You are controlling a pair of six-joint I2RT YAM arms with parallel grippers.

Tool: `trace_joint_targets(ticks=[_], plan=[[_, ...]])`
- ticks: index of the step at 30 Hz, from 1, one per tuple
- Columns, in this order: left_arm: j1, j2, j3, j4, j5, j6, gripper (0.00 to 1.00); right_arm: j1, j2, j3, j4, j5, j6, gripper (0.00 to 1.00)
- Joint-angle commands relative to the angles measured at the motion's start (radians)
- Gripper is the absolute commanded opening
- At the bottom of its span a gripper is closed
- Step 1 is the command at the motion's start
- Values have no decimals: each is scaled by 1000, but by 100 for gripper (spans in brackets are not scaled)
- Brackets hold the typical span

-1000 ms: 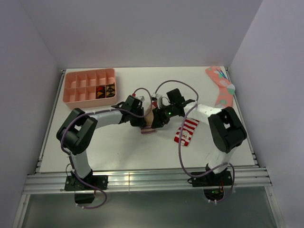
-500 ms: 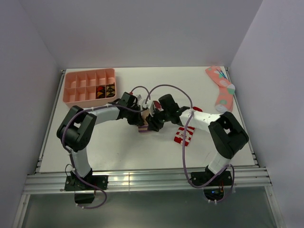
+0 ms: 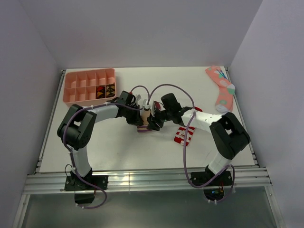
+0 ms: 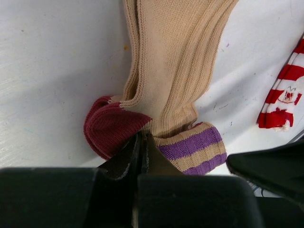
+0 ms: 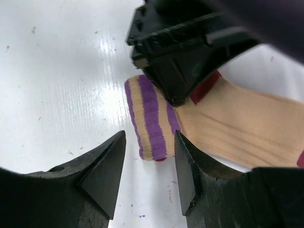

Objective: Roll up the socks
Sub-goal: Roll the sock at the center of the board.

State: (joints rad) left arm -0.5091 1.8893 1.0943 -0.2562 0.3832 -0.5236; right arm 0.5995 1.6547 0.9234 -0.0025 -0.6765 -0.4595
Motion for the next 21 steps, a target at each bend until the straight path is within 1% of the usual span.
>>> trace_joint_targets(ticks=[1, 7, 12, 21], plan=[[12, 117, -65, -293, -165, 115, 0, 23, -44, -6, 10, -35, -99, 53], [26, 122, -33, -333, -176, 145, 0, 66, -24, -12, 12, 21, -136, 54], [37, 129, -16, -354, -176, 163, 0, 129, 17, -6, 19, 107, -157, 54], [43, 136, -7, -362, -165, 178, 0, 169, 97, 48, 13, 190, -168, 54]])
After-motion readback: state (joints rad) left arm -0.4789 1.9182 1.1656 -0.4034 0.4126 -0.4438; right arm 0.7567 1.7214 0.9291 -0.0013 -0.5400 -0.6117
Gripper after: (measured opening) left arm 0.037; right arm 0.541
